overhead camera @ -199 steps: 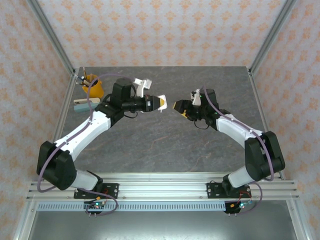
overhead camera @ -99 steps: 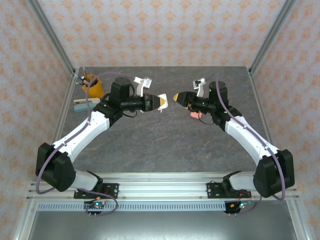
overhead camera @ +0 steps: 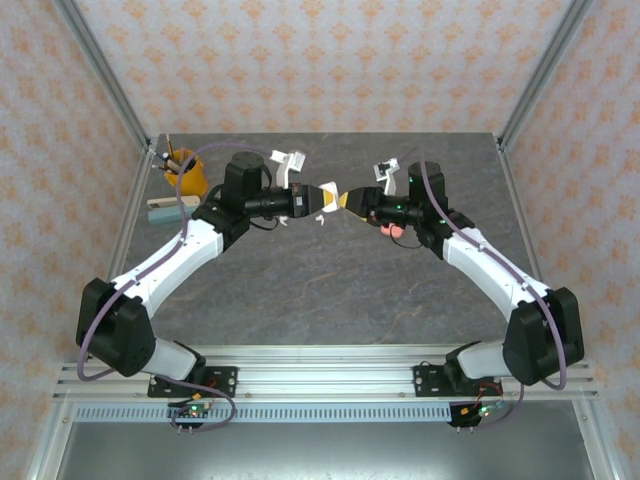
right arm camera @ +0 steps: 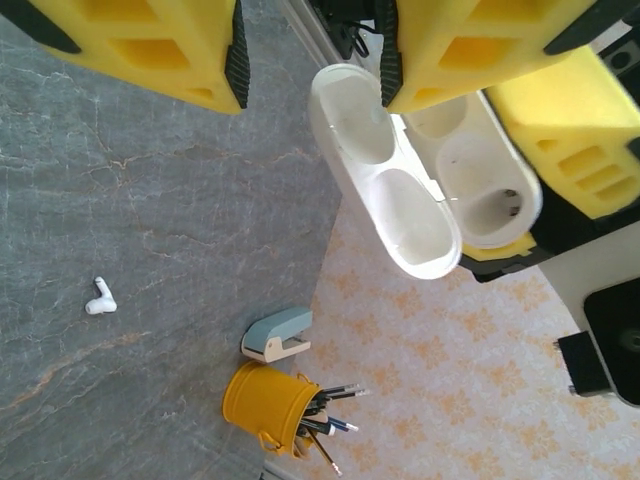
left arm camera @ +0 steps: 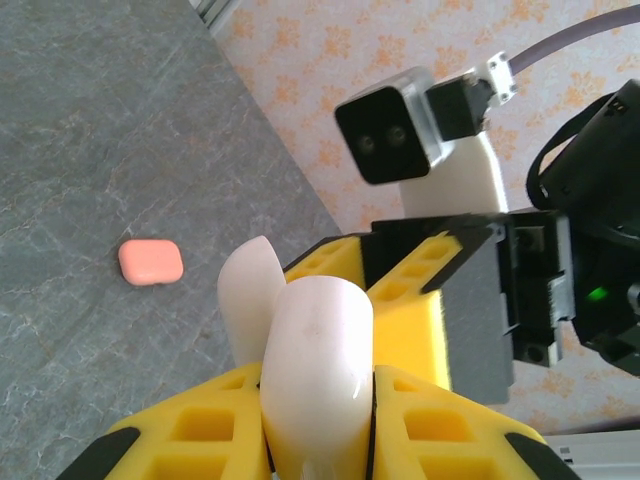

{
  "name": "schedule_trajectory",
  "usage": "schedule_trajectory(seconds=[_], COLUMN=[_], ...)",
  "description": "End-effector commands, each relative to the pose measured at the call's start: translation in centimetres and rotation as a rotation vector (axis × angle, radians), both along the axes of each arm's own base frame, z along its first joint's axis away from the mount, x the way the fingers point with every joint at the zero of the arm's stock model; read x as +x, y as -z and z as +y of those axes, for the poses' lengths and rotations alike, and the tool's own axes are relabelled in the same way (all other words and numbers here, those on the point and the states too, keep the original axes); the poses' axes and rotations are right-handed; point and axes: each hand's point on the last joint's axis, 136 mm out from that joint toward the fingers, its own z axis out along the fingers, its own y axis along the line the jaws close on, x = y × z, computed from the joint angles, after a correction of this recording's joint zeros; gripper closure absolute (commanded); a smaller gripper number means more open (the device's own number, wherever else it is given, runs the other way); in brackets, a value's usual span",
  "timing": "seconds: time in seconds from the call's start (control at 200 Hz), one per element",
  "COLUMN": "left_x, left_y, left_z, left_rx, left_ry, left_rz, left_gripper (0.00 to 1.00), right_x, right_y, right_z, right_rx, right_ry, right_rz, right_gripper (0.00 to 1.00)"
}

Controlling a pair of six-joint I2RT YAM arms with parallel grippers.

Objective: Insert the wireless bluetooth earbuds into the charging case

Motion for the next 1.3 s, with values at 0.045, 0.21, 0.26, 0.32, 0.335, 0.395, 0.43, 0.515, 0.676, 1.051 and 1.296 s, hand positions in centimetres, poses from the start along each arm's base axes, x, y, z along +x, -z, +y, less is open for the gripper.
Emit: schedule_trajectory(seconds=[0.045, 0.21, 0.26, 0.32, 0.335, 0.395, 0.43, 0.515, 0.676, 1.051, 1.296], left_x=[0.3, 0.2, 0.2, 0.2, 0.2, 0.2, 0.3, 0.4, 0.7, 1.3, 2.0], left_y=[-3.2, -3.0, -2.9, -2.8, -2.8, -2.7, -2.7, -2.8, -2.7, -1.6, -1.8], left_z=[-0.5, -0.7, -0.7, -0.8, -0.8, -0.9, -0.9, -1.0, -1.2, -0.7, 1.1], left_rx=[-0.066, -0.066, -0.066, -0.068, -0.069, -0.072, -0.074, -0.078, -0.087, -0.048, 0.004], left_ry=[0.020, 0.023, 0.023, 0.022, 0.022, 0.023, 0.022, 0.020, 0.020, -0.034, -0.099], left_rz=[-0.065, -0.061, -0.060, -0.058, -0.059, -0.057, -0.057, -0.059, -0.053, -0.031, -0.040], left_gripper=[1.00, 1.00, 1.00, 1.00, 1.00, 1.00, 1.00, 1.00, 1.00, 0.51, 0.25], right_x=[1.1, 1.7, 1.8, 1.8, 1.8, 1.8, 1.8, 1.8, 1.8, 2.6, 2.7], right_y=[-1.8, -2.3, -2.5, -2.7, -2.8, -3.0, -3.1, -3.1, -3.1, -2.2, -0.4], right_z=[0.7, 1.0, 1.1, 1.2, 1.3, 1.4, 1.4, 1.5, 1.5, 0.7, -0.7], right_rx=[0.043, 0.067, 0.075, 0.084, 0.086, 0.095, 0.099, 0.100, 0.101, 0.005, -0.185], right_ry=[-0.003, -0.005, -0.008, -0.014, -0.014, -0.021, -0.024, -0.029, -0.029, 0.020, 0.028], right_rz=[-0.060, -0.067, -0.067, -0.070, -0.072, -0.073, -0.074, -0.072, -0.071, -0.071, -0.075], right_gripper=[0.61, 0.63, 0.63, 0.64, 0.64, 0.65, 0.67, 0.72, 0.83, 1.00, 1.00])
